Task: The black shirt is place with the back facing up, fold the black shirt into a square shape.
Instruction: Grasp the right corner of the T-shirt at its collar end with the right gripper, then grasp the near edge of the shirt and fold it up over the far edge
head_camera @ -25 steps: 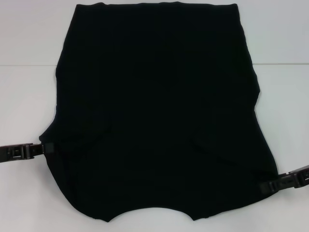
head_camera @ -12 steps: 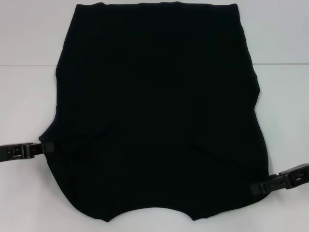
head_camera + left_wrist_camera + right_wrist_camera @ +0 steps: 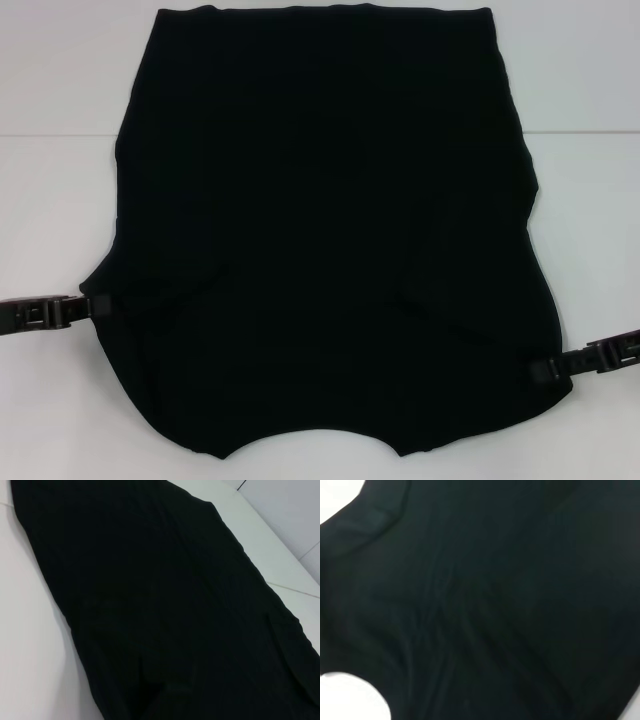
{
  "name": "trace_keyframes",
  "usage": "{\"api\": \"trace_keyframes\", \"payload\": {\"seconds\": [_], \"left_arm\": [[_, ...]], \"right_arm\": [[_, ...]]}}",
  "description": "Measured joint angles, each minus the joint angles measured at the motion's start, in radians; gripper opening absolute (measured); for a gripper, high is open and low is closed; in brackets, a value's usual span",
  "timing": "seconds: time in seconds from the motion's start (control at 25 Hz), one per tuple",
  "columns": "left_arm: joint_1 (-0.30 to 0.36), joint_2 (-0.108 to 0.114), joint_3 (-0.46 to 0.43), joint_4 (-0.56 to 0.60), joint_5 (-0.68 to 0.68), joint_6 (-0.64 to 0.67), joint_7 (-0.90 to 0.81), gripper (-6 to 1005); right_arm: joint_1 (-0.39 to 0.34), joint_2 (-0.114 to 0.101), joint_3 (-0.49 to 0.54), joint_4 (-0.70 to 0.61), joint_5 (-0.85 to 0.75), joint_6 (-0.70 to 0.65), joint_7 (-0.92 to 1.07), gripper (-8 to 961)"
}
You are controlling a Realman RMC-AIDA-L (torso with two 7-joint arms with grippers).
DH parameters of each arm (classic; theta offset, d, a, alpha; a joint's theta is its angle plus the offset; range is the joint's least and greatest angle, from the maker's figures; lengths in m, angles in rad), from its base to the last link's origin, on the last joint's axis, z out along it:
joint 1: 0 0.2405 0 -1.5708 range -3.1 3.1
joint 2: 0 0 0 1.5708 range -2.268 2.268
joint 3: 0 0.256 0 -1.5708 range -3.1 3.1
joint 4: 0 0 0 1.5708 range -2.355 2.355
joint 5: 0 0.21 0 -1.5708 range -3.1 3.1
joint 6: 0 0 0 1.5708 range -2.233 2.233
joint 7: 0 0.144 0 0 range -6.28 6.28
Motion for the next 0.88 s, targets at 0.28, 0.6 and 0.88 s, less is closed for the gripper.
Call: {"api": "trace_keyframes", "payload": {"seconds": [0.28, 0.6, 0.88], "left_arm": [[0.001, 0.000, -0.001, 0.000, -0.002, 0.001, 0.001, 23], [0.000, 0.000, -0.002, 0.000, -0.003, 0.002, 0.001, 23], [0.011, 0.000, -0.009, 0.001, -0.031, 0.021, 0.001, 23]], "right_arm": [[0.000, 0.006, -0.007, -0.001, 0.000, 0.000, 0.002, 677], [0.000, 0.008, -0.010, -0.001, -0.001, 0.001, -0.001, 206], [-0.013, 0.010, 0.009, 0.007, 0.003, 0.008, -0.043, 94]]}}
